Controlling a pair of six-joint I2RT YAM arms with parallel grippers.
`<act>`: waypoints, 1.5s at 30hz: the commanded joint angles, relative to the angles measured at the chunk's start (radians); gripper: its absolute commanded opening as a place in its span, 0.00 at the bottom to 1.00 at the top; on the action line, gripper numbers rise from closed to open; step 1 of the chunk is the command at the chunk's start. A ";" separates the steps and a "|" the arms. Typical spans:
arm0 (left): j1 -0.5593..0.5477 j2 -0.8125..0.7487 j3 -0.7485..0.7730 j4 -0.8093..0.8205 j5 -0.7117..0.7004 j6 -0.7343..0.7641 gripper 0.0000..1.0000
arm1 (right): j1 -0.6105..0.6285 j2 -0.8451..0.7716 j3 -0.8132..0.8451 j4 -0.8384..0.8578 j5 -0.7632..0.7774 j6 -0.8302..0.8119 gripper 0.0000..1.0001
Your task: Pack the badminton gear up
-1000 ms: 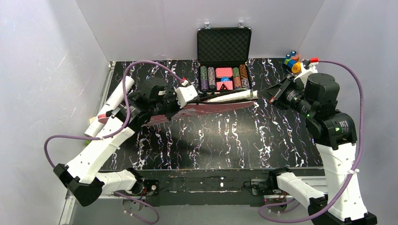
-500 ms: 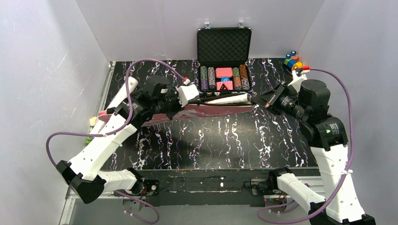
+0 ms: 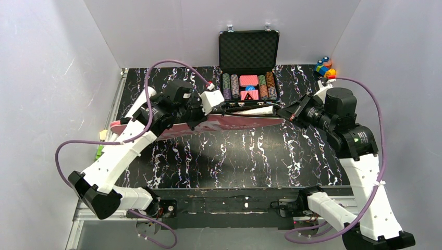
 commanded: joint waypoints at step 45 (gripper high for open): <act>-0.116 0.093 0.122 0.262 -0.196 -0.050 0.00 | 0.271 0.066 -0.154 0.525 -0.029 0.082 0.56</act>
